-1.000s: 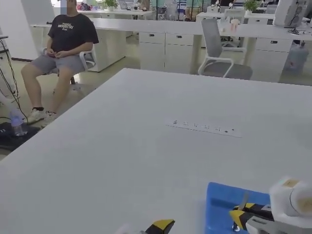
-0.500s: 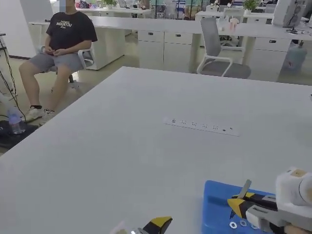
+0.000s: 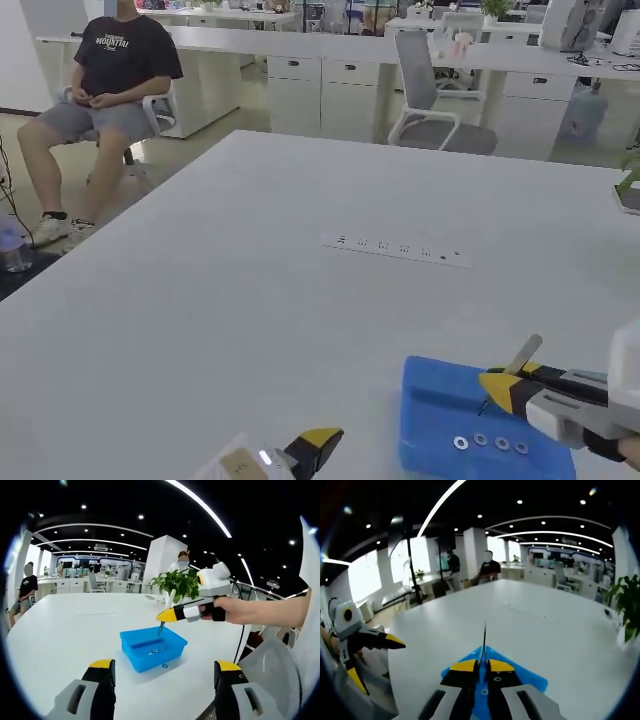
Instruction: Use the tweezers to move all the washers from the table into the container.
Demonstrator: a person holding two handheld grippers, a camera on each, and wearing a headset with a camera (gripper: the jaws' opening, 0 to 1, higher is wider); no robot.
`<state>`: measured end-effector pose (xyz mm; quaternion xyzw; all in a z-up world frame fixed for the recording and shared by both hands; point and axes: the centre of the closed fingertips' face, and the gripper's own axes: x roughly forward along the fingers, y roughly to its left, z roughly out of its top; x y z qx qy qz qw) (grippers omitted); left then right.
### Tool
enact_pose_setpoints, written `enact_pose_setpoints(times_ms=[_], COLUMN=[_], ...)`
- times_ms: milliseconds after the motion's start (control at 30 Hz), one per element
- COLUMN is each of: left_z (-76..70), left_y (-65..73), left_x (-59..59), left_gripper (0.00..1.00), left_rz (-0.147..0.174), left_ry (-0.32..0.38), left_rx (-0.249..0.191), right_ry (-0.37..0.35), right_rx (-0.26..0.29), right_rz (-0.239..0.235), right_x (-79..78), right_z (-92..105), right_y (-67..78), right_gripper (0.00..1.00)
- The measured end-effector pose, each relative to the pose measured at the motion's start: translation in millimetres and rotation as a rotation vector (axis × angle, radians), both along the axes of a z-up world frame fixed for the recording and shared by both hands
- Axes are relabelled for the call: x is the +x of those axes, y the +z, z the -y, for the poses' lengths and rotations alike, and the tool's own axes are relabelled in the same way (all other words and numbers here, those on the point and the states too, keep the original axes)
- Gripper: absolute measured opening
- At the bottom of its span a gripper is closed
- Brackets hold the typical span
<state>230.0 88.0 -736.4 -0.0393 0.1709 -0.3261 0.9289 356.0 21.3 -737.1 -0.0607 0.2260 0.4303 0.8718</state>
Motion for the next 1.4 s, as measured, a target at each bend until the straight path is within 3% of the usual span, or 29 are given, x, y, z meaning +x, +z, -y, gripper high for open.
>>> enact_pose_setpoints(times_ms=[200, 433, 600, 767, 1000, 1400], left_z=[0.5, -1.6, -3.9, -3.3, -3.2, -2.8], left_y=[0.0, -1.4, -4.0, -4.6, -5.3, -7.0], left_x=[0.0, 1.2, 2.1, 1.6, 1.1, 0.2], left_gripper=[0.82, 0.81, 0.81, 0.81, 0.81, 0.8], left_rz=[-0.004, -0.006, -0.008, -0.012, -0.015, -0.023], left_ry=[-0.003, 0.002, 0.004, 0.0, -0.003, -0.005], left_rx=[0.001, 0.007, 0.014, 0.021, 0.025, 0.032], right_ry=[0.014, 0.062, 0.099, 0.102, 0.062, 0.03], right_rx=[0.022, 0.051, 0.044, 0.015, -0.022, -0.026], right_rz=[-0.01, -0.057, -0.11, -0.179, -0.223, -0.227], right_x=[-12.8, -39.1, -62.1, -71.3, -58.4, -29.0], right_z=[-2.0, -10.3, -10.3, -5.8, -1.6, -2.9], right_y=[3.4, -5.2, -23.0, -46.9, -64.4, -67.3], right_gripper=[0.04, 0.04, 0.04, 0.04, 0.04, 0.04])
